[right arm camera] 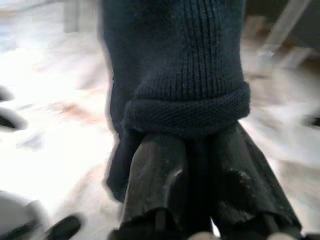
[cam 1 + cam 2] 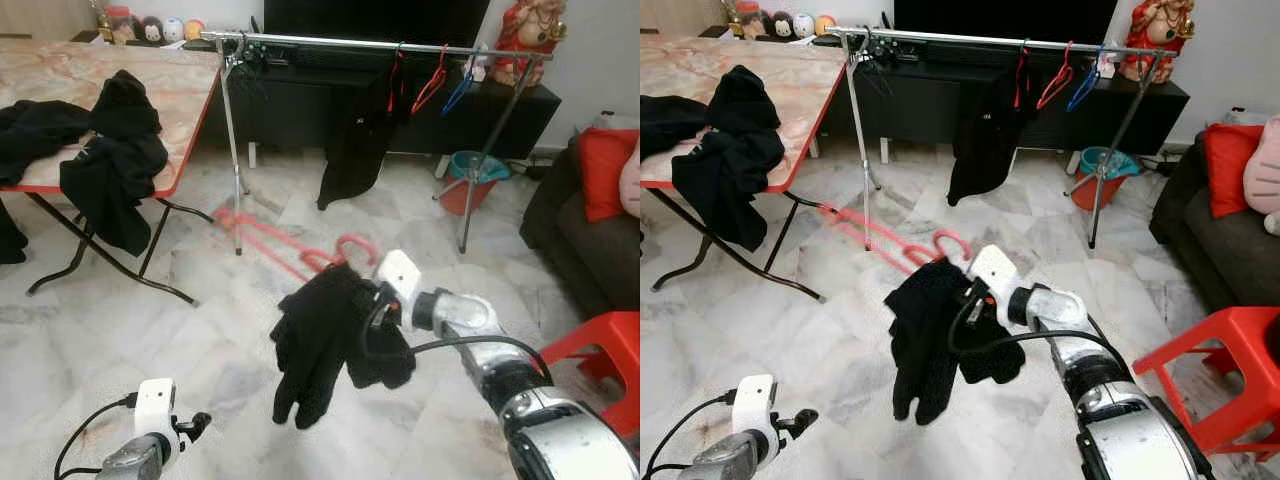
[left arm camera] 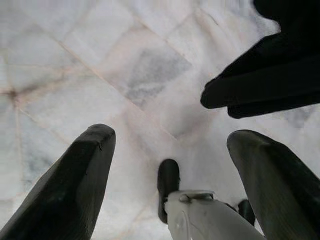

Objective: Hang hanger

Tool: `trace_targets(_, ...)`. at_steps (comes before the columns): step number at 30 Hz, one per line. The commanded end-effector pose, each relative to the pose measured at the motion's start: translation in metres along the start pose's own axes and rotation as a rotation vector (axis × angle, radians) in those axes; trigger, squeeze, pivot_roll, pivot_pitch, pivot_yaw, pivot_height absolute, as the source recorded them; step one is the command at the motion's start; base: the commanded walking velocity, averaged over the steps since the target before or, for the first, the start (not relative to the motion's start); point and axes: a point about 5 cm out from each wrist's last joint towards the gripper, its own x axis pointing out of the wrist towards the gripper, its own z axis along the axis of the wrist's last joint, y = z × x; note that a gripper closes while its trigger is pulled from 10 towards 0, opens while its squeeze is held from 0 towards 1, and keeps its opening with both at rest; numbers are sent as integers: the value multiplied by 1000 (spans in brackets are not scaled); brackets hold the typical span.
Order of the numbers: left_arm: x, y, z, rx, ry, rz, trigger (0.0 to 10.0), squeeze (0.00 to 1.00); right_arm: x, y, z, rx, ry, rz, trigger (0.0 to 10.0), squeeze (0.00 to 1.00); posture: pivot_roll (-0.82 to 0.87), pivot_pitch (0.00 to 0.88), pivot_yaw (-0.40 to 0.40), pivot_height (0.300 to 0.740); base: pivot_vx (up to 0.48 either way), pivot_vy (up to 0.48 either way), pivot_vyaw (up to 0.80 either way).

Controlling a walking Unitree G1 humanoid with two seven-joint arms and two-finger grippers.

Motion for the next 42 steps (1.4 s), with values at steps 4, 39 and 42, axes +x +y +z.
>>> trace_targets(4,0,1,-5,18,-5,34,10000,0,-65,-49,-39,159,40,-621,10000,0,124,0,-39,732,0,0,0)
trace_targets(39,-6,22,-12,7,1,126,10000,0,-62,-11,-77,295,138,-843,10000,0,109,0,45,732,0,0,274)
trace_targets(42,-7,20,-15,13,8,121,10000,0,-59,-12,-73,291,129,-835,10000,0,109,0,44,732,0,0,800)
